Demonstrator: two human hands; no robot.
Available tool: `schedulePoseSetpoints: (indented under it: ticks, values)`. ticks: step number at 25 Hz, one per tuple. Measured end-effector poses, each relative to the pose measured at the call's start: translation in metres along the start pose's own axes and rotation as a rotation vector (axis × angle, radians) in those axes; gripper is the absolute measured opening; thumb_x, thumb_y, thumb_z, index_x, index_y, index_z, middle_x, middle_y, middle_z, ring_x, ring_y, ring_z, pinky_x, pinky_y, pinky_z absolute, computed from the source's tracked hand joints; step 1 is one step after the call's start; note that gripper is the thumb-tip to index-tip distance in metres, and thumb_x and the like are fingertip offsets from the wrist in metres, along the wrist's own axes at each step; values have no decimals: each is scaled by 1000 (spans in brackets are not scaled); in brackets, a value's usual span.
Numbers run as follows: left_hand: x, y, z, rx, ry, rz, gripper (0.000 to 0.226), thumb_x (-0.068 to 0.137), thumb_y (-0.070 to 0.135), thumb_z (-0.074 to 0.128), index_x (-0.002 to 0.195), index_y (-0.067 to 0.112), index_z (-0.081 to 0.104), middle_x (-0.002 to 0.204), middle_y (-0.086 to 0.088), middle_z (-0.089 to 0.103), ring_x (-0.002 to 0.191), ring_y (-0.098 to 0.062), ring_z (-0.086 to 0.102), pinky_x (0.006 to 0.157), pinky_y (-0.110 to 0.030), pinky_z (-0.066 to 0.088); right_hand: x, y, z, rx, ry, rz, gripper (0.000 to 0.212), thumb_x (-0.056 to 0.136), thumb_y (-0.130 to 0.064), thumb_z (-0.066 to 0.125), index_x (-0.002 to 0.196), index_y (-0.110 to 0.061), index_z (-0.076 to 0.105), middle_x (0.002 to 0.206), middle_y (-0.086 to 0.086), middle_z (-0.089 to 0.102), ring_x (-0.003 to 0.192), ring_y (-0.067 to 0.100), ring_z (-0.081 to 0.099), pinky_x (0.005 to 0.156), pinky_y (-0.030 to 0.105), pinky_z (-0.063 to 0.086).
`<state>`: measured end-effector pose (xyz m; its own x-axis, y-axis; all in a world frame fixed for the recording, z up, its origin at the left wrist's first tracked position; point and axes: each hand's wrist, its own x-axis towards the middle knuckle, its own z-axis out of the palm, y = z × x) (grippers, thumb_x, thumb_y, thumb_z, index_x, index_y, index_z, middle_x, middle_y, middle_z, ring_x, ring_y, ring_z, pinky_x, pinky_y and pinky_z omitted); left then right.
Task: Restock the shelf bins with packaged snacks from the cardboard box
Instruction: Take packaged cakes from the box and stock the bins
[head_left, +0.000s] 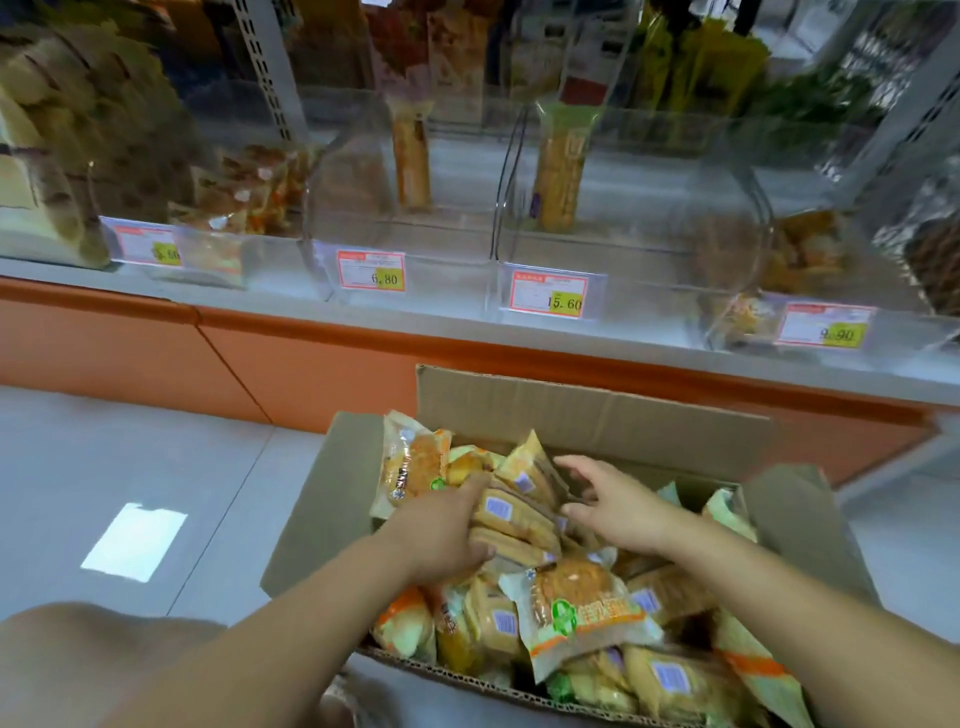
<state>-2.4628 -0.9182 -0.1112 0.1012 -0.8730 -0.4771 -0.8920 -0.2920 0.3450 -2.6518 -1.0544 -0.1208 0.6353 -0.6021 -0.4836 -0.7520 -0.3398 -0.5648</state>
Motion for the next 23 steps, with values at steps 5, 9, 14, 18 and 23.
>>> schedulePoseSetpoints:
  ticks: [5,9,14,18,23]
  values:
    - [18,10,3,-135,54,-69,85,90,46,61,156,24,12,138,-8,55,121,-28,56,94,-33,45,25,-8,32,207,31,69,78,89,-26,63,152,-29,17,151,2,33,130,21,43,104,30,39]
    - [23,6,4,-182,87,-87,80,87,45,66,153,21,27,141,-4,53,124,-24,54,100,-34,45,37,-4,33,292,86,103,71,83,-42,67,143,-31,30,141,-2,43,116,17,52,95,34,48]
    - [22,3,5,-222,103,-58,89,81,38,75,153,24,25,133,-1,59,118,-22,57,98,-34,47,41,-3,38,265,103,120,72,82,-54,67,142,-30,36,131,-1,37,119,19,47,97,35,45]
    - [21,5,0,-255,133,-13,77,83,35,74,149,24,34,118,2,62,107,-17,59,91,-29,47,41,1,35,232,163,136,62,81,-53,68,134,-29,49,129,-1,42,120,21,46,99,39,46]
    - [21,7,-14,-238,173,1,62,88,42,67,143,22,46,106,3,65,96,-15,59,83,-26,45,17,-2,20,444,314,0,25,85,-38,70,105,-28,61,105,-15,64,97,3,59,73,20,45]
